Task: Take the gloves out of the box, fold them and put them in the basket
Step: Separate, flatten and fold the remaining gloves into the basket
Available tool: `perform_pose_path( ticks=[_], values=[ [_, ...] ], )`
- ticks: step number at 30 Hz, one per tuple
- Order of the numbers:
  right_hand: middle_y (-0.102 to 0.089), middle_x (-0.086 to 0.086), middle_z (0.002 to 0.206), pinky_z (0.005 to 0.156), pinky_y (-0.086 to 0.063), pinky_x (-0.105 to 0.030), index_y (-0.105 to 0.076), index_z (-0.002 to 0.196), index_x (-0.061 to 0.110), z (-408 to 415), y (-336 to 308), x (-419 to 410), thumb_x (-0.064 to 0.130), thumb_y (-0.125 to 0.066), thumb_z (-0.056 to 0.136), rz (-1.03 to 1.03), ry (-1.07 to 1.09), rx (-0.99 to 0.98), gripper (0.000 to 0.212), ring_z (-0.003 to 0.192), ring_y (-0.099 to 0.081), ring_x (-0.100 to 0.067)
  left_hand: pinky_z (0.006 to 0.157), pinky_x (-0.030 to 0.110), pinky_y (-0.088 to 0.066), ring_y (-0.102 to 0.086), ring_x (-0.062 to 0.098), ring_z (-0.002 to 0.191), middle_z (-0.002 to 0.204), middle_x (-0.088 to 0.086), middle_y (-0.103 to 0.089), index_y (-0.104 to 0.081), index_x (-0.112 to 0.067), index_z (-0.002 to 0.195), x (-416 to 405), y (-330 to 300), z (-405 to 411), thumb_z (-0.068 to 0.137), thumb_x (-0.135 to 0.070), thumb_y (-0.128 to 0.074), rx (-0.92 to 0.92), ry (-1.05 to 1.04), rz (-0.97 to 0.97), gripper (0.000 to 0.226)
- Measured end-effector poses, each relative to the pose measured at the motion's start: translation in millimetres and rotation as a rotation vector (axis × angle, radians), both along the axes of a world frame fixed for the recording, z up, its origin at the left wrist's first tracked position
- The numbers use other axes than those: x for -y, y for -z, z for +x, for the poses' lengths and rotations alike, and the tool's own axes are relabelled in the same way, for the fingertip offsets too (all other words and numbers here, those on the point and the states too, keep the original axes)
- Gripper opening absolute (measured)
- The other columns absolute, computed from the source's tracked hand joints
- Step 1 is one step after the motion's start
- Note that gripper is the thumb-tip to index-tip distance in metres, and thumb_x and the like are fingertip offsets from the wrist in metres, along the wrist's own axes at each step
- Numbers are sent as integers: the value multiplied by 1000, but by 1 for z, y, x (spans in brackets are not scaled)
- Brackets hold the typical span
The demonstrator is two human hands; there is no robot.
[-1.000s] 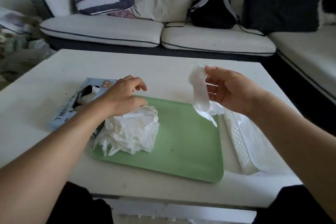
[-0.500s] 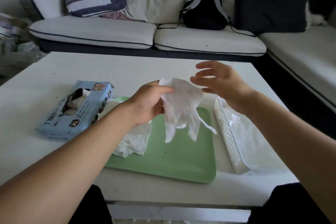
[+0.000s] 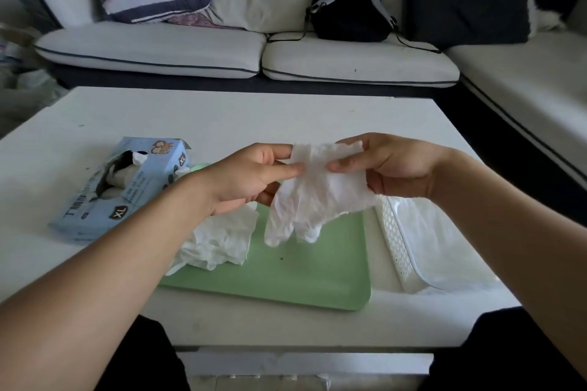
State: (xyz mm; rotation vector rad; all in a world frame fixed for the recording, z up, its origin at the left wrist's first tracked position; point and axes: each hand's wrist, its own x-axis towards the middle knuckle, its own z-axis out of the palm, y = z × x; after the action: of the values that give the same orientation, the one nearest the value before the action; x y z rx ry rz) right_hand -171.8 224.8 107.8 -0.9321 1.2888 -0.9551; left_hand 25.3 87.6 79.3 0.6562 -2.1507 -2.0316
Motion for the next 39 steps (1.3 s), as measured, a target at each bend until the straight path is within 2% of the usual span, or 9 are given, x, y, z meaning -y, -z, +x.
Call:
perform_pose_path(
  ticks=[6,11,15,19,22,24,31,35,39],
  values=[
    [-73,-13,110,78,-62,-36,-68,119,2,2,20,1,12,-63,95,154,9,-105,27,93,-72,-25,57,12,-48,-68,3,65,85,-7,-76,-71,-8,117,-5,5,-4,104,-13,-54,81,3,-111,22],
    [-74,-18,106,95,-56,-46,-75,105,3,-5,41,12,17,-74,89,126,165,-310,22,95,-70,-32,63,24,-47,-56,15,64,74,4,-62,-75,-9,104,5,22,-18,102,-27,-60,186,-67,-269,23],
    [-61,-6,72,66,-50,-33,-75,86,2,-11,34,24,20,-77,88,-244,418,-582,19,69,-54,-17,67,31,-37,-44,7,63,63,-14,-53,-69,-20,77,18,29,-30,99,-27,-63,-144,-310,-528,24],
    [-65,4,66,60,-41,-15,-78,85,6,-6,2,14,19,-74,90,-659,423,-857,14,62,-50,0,83,25,-51,-66,5,86,94,-5,-77,-76,-16,103,18,6,-26,99,-20,-64,-422,-357,-643,14],
    [-72,14,72,61,-45,-10,-81,87,16,0,12,8,21,-78,86,-575,272,-1040,6,64,-63,3,64,23,-42,-51,2,63,70,-17,-60,-76,-10,95,19,10,-13,101,-20,-63,-276,-176,-684,17],
    [-76,7,79,69,-55,-24,-81,90,19,5,35,8,26,-80,84,-412,123,-1114,9,73,-70,-8,61,17,-37,-46,-7,58,61,-22,-57,-75,-15,87,18,24,-7,99,-20,-65,-61,-3,-683,17],
    [-73,5,112,75,-42,-12,-72,119,18,31,77,-6,32,-73,90,10,-609,-1150,32,79,-57,4,81,43,-57,-69,17,87,98,-8,-74,-75,-28,101,-6,65,5,93,-29,-60,523,478,-954,16],
    [-74,16,104,73,-41,-2,-75,110,29,34,71,-6,37,-72,90,78,-677,-997,21,79,-62,15,80,38,-60,-68,10,92,104,-17,-68,-73,-43,101,-16,66,6,76,-30,-60,588,528,-942,31],
    [-73,13,101,83,-48,-17,-75,112,22,23,67,3,34,-70,93,24,-495,-1102,23,93,-67,-7,78,40,-60,-68,11,86,93,-16,-68,-73,-36,92,-17,62,1,71,-43,-55,572,459,-932,29]
  ],
)
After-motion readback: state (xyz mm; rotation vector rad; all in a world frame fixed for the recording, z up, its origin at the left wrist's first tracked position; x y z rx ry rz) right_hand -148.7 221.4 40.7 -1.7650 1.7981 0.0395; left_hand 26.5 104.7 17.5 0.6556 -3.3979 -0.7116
